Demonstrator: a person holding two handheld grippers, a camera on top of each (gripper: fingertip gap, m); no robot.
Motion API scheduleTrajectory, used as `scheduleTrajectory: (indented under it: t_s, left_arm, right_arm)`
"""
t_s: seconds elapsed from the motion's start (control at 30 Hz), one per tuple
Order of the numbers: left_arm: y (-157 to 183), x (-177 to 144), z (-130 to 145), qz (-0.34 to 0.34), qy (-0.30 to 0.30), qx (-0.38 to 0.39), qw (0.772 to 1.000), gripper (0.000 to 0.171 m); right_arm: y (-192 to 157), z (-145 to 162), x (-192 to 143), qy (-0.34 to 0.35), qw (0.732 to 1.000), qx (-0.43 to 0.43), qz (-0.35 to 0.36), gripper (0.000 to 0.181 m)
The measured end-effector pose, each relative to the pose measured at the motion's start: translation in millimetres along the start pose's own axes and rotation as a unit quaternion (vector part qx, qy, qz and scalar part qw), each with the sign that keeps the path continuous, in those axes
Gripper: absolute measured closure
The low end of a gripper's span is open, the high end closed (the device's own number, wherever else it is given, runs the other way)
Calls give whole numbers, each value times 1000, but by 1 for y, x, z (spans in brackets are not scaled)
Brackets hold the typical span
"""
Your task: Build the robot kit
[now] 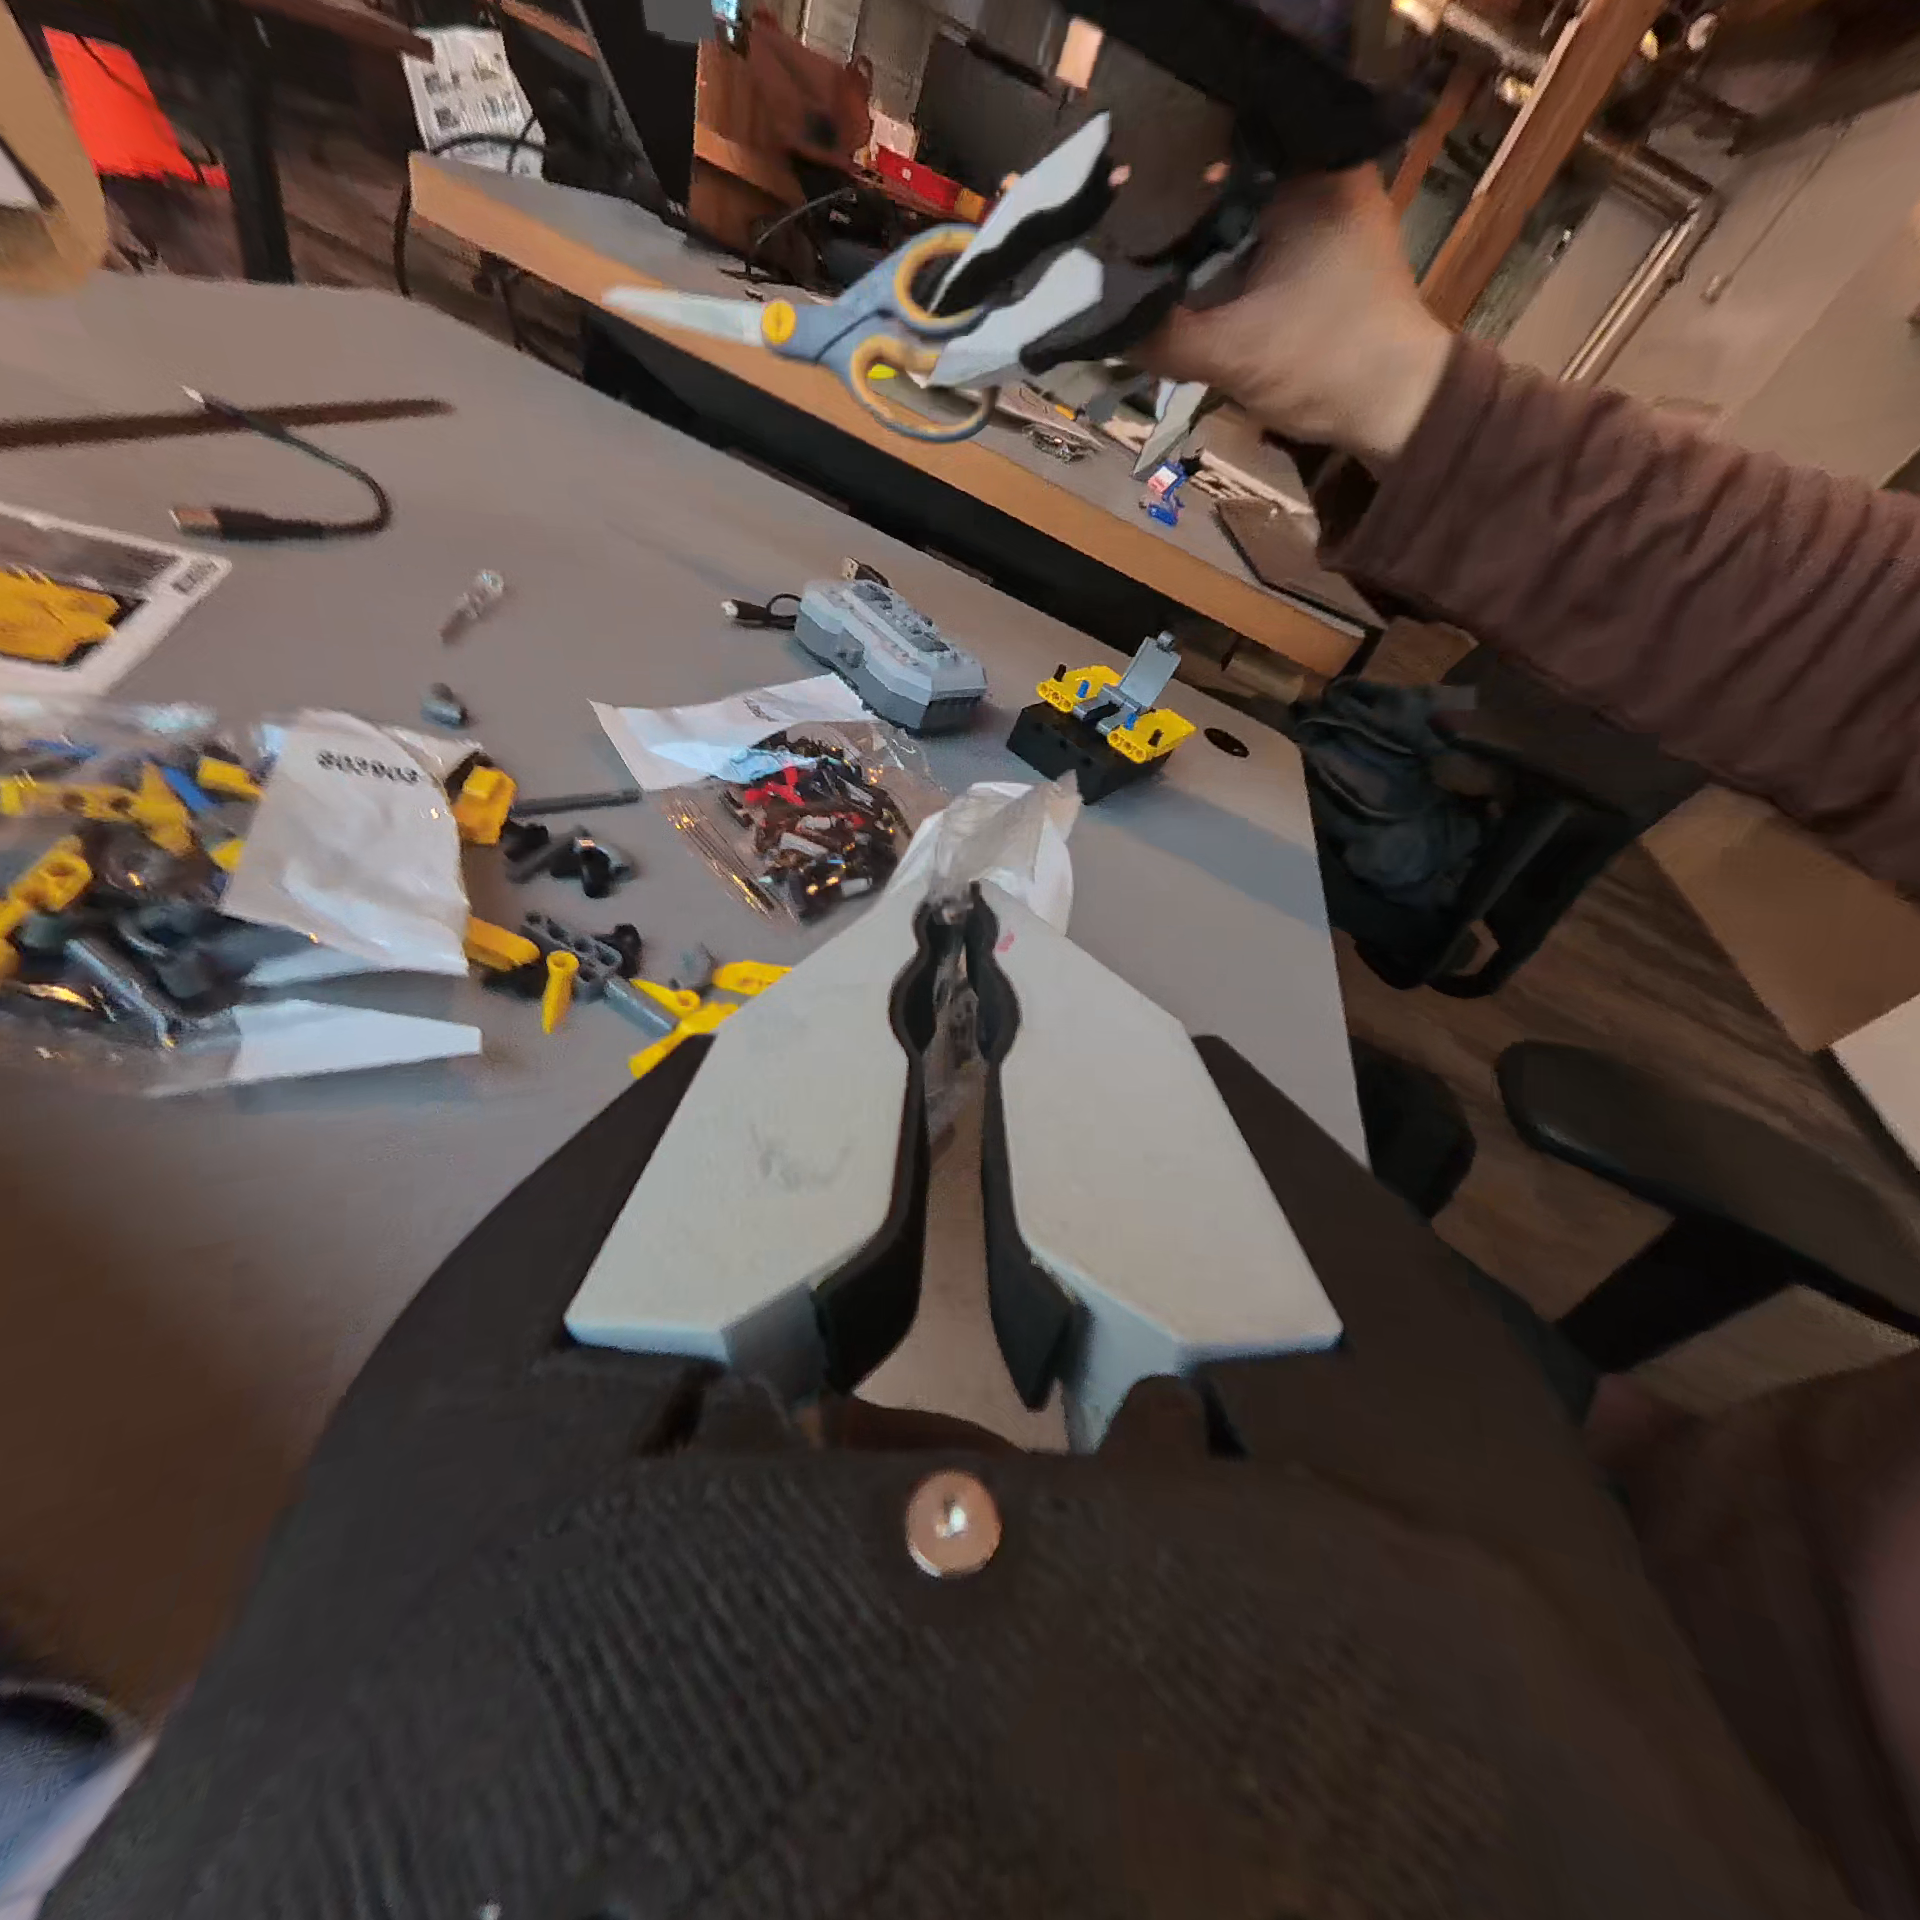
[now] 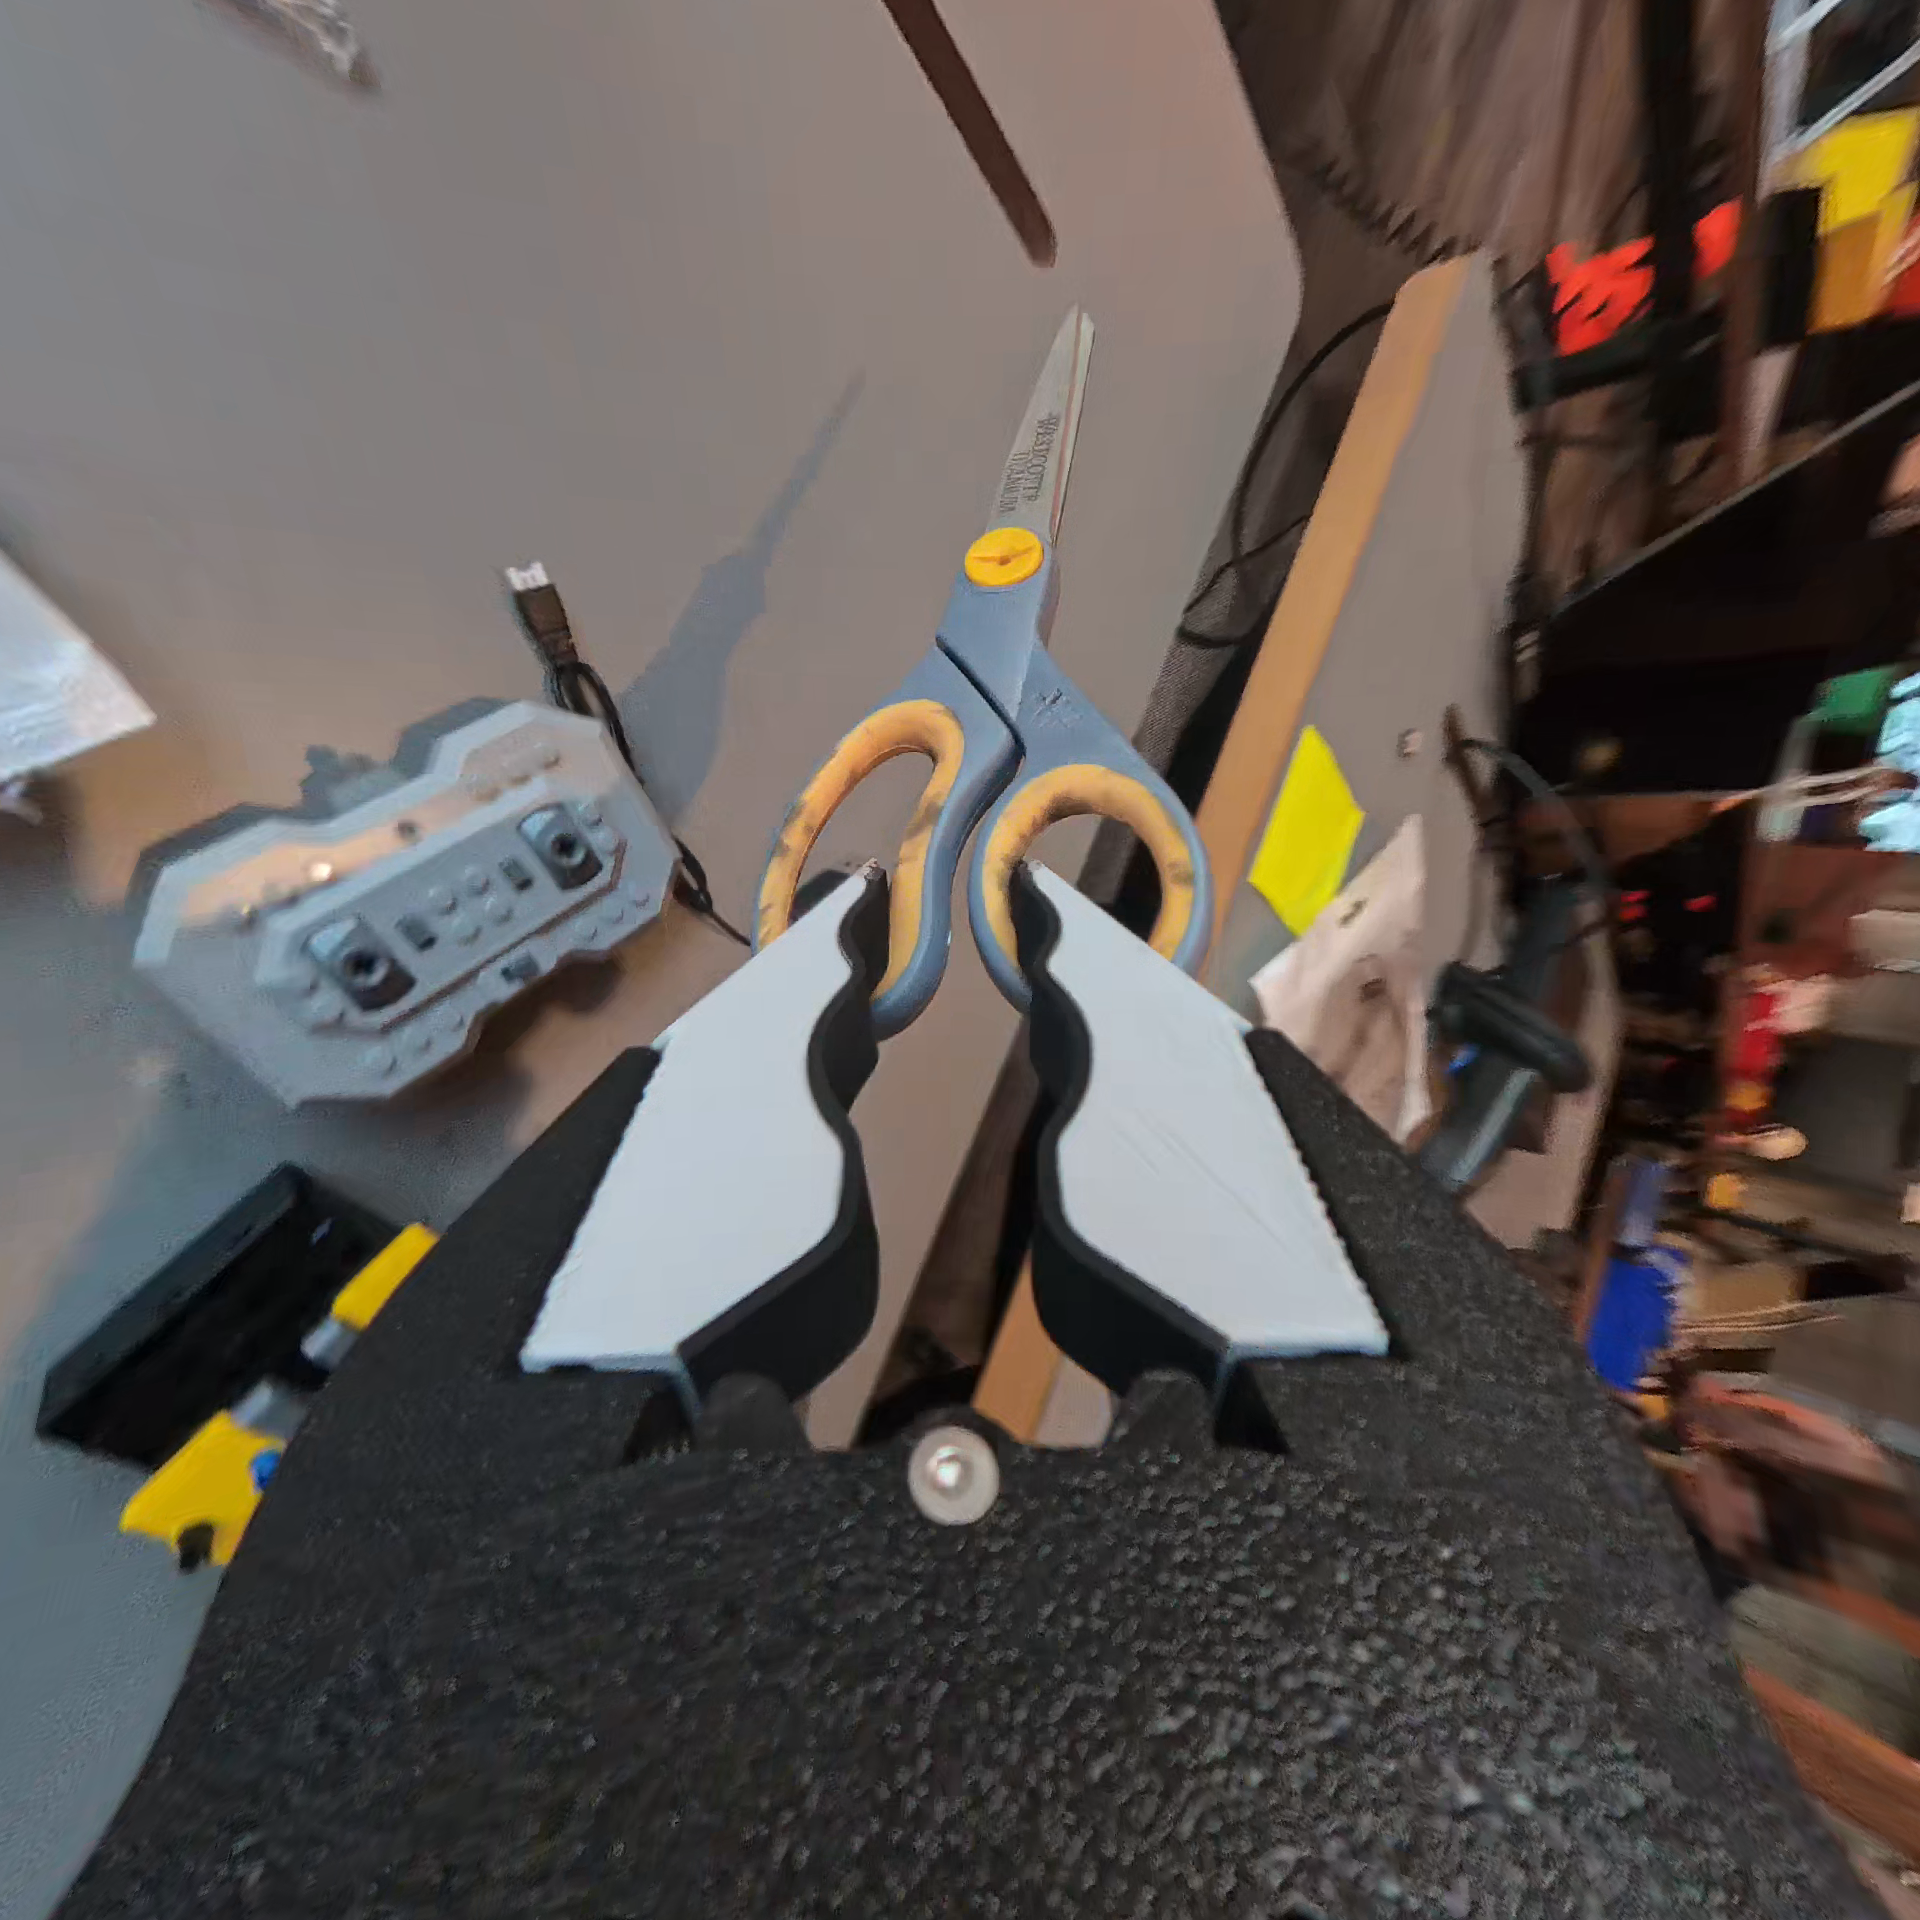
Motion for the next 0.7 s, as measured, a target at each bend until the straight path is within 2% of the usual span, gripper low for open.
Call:
scheduleTrajectory:
  t_s: [0.07,0.13,0.3,0.33,0.4,0.5,0.57,0.7]
  left_arm:
    - [-3,-1,11,-9,-17,-39,999,171]
    - [-11,-5,21,-48,-46,-54,996,171]
    - [-22,-18,32,-118,-81,-57,988,161]
    - [-22,-19,34,-124,-83,-58,987,158]
    - [-21,-25,35,-151,-88,-58,983,139]
    - [-5,-41,30,-188,-62,-19,980,131]
    - [14,-51,24,-178,-36,-9,983,127]
    - [49,-68,10,-154,24,25,987,127]
  right_arm:
    - [-10,0,-38,36,998,-36,30,157]
    - [-23,3,-79,83,994,-51,41,157]
    - [-57,18,-174,215,976,-24,32,158]
    - [-66,22,-188,240,971,-14,20,158]
    - [-83,29,-215,286,958,-1,6,158]
    - [-110,39,-246,341,940,7,-11,158]
    - [-130,42,-259,370,929,9,-29,158]
    - [-174,39,-258,402,914,-1,-44,158]
Point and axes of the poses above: each gripper's, where its closed fingertips meet, x out along the fingers, z out of its underside, y = z × x across the jaws, the point moved 7 cm from there along -x, back along the fingers, and after that the axes turned 2 degrees about -x, right-handed, at the moved point
